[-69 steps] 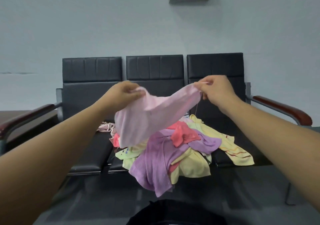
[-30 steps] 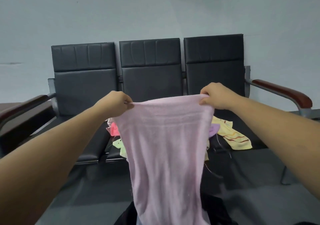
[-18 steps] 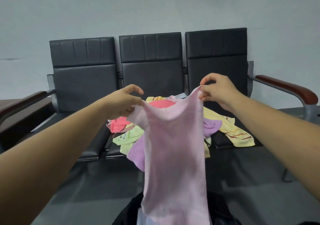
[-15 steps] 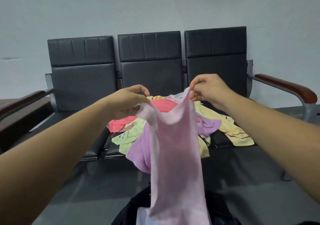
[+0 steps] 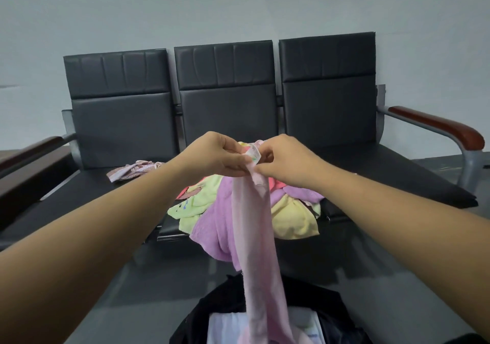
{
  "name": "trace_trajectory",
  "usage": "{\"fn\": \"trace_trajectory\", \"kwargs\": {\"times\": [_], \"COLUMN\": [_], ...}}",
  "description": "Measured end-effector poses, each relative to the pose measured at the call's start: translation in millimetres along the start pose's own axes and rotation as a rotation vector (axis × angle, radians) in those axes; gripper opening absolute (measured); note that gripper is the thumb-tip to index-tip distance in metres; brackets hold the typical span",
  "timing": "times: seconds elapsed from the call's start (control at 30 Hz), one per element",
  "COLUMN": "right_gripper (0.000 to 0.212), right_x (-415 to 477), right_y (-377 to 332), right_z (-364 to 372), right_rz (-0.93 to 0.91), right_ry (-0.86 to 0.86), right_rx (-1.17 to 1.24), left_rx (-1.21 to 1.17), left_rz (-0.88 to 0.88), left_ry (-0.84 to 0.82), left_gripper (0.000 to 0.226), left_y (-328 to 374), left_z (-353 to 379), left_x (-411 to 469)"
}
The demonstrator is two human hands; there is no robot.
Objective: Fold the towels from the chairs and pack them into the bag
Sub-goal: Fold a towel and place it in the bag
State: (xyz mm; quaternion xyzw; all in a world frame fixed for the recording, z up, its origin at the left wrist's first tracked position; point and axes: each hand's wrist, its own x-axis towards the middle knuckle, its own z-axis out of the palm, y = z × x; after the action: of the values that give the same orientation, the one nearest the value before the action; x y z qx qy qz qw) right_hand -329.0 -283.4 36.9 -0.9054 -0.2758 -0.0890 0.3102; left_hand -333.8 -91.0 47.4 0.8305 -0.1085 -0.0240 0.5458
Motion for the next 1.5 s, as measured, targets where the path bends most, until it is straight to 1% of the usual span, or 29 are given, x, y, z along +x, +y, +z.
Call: {"fn": "trace_trajectory", "kwargs": {"times": [0.03,0.1,0.17,0.23,0.3,0.37,0.47,0.53,0.6,0.63,0.7,0.73,0.77,0.83,0.87,0.9,0.97,1.0,1.1,1.2,1.27,1.3,1.33,1.37,1.4,1.43,1.47,1.5], "right_gripper": [0.027,0.036,0.044,0.047,0.043,0.037,0.040,0.033,0.024,0.019,0.011,0.008,0.004,0.003,0.003,0.004,0.003,0.003,0.007,0.009,0.008,0.008,0.009,0.011,0.012,0.012,0.012,0.013], "right_x": [-0.6,-3.0,-6.2,-7.8,-6.5,-4.0,-0.9,2.0,4.1,4.5,4.5,4.0,3.2,1.2,0.5,0.2,0.6,0.7,0.2,-2.8,-4.2,-4.3,-3.7,-2.7,-2.3,-1.0,0.1,1.0], "right_y": [1.1,1.6,2.0,4.5,8.7,12.8,19.8,27.0,31.9,33.3,36.4,38.4,40.6,44.8,47.0,49.3,52.9,53.9,59.0,64.1,64.0,61.4,57.6,53.2,48.3,45.6,44.0,44.4], "right_z": [0.5,1.0,4.4,8.6,8.5,3.2,-3.6,-4.3,-6.3,-8.6,-14.8,-17.9,-20.4,-23.1,-23.6,-24.0,-25.8,-26.8,-29.7,-31.0,-33.7,-36.6,-40.5,-45.4,-50.8,-55.1,-57.2,-57.3], "right_rz": [0.010,0.042,0.049,0.013,0.007,0.037,0.052,0.062,0.109,0.129,0.157,0.167,0.178,0.199,0.211,0.219,0.230,0.241,0.294,0.331,0.332,0.308,0.270,0.229,0.198,0.189,0.207,0.236], "right_ry": [0.022,0.004,-0.042,-0.018,0.049,0.080,0.088,0.109,0.153,0.180,0.224,0.237,0.245,0.247,0.248,0.258,0.293,0.313,0.343,0.285,0.269,0.290,0.322,0.354,0.377,0.388,0.392,0.386], "right_rx": [0.019,0.065,0.031,-0.026,-0.008,0.089,0.213,0.297,0.415,0.476,0.552,0.577,0.590,0.576,0.558,0.534,0.494,0.487,0.513,0.499,0.489,0.526,0.622,0.766,0.900,0.960,0.920,0.807], "left_rx": [-0.009,0.007,0.040,0.036,0.061,0.162,0.423,0.599,0.608,0.579,0.586,0.602,0.616,0.664,0.690,0.702,0.641,0.554,0.295,0.211,0.168,0.098,-0.006,-0.112,-0.164,-0.125,0.007,0.151], "left_rz": [-0.001,-0.001,0.001,-0.001,0.015,0.035,0.082,0.123,0.118,0.089,0.033,0.007,-0.005,0.030,0.054,0.070,0.065,0.057,0.074,0.115,0.136,0.157,0.176,0.191,0.195,0.181,0.137,0.076], "left_ry": [0.000,0.010,0.007,-0.002,-0.014,-0.037,-0.094,-0.087,-0.070,-0.087,-0.151,-0.169,-0.164,-0.100,-0.063,-0.044,-0.046,-0.058,-0.091,-0.107,-0.070,-0.054,-0.047,-0.060,-0.101,-0.162,-0.231,-0.285], "left_gripper": [0.015,0.015,0.015,0.015,0.019,0.026,0.024,0.020,0.021,0.026,0.044,0.047,0.041,0.018,0.012,0.013,0.019,0.020,0.009,0.013,0.016,0.016,0.016,0.018,0.023,0.034,0.048,0.057], "left_y": [1.0,2.4,2.7,2.1,1.4,-0.2,-5.5,-10.5,-13.9,-15.3,-15.6,-16.1,-18.4,-24.1,-25.4,-23.8,-22.0,-23.0,-25.4,-28.8,-27.3,-24.3,-19.6,-13.7,-6.7,0.4,7.3,12.1], "left_z": [1.2,2.4,3.0,3.6,3.1,-0.8,-8.1,-10.1,-12.3,-14.6,-19.6,-22.5,-24.7,-27.3,-27.3,-25.1,-21.8,-21.6,-24.5,-28.4,-31.5,-32.5,-33.7,-35.7,-38.4,-41.1,-42.5,-43.0], "left_x": [-0.3,-0.9,-0.9,-0.1,-0.1,-0.3,0.0,0.8,0.7,0.0,-3.9,-5.0,-4.6,-1.7,-0.1,-0.8,-1.3,-1.0,-1.5,-1.8,0.5,2.9,5.0,7.8,9.3,10.1,9.3,8.4]}}
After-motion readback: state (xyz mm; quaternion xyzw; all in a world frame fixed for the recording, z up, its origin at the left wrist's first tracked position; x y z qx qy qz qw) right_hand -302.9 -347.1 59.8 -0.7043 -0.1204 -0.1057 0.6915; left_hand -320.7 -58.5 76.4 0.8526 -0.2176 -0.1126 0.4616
